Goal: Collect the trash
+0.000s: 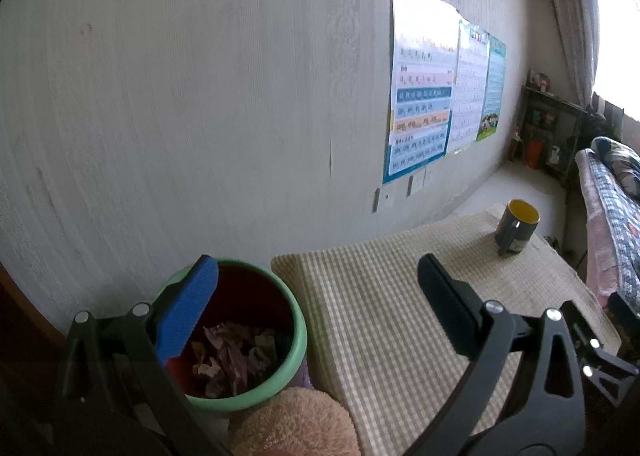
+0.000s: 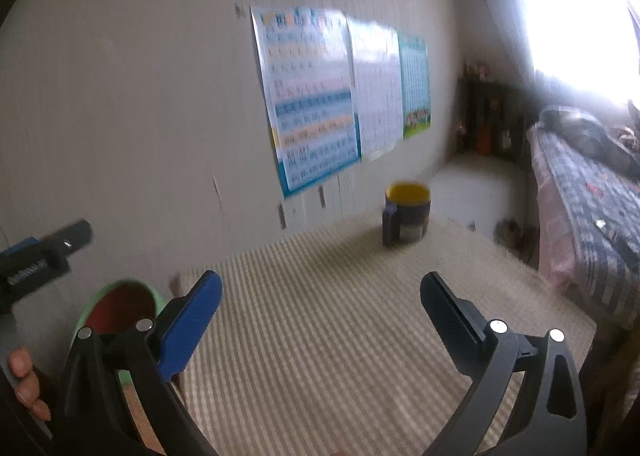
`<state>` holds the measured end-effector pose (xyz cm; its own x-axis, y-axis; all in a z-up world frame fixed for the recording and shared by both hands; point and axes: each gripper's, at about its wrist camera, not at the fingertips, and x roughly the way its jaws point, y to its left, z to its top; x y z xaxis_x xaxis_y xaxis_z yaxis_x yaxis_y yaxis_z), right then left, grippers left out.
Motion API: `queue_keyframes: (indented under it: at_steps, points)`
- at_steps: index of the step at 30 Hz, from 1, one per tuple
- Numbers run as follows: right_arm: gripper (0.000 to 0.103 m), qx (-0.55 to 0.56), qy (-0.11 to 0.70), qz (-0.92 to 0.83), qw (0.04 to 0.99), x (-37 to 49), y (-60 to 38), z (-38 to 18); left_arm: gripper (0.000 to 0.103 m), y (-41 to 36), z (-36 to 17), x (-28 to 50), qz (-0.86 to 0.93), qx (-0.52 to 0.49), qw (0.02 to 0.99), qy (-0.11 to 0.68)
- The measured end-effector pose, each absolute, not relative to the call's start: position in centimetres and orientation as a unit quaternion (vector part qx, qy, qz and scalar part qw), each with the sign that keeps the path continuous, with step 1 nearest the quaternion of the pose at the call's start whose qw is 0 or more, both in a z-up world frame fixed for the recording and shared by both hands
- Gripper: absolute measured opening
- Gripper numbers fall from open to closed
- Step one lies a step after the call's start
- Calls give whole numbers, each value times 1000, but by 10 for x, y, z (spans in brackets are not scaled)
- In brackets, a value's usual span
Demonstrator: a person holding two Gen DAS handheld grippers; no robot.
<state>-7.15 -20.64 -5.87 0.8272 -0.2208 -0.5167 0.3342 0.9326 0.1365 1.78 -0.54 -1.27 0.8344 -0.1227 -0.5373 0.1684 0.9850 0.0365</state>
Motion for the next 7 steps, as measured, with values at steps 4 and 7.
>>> queue_keyframes:
  at_steps: [4,7]
  points:
    - [96,124,312,-161,928,-60,-236,-94,98,3,-48,30,-105,48,933,340]
    - [96,128,345,-217,904,-56,-277,-126,98,19,-88,30,-110,41,915,385]
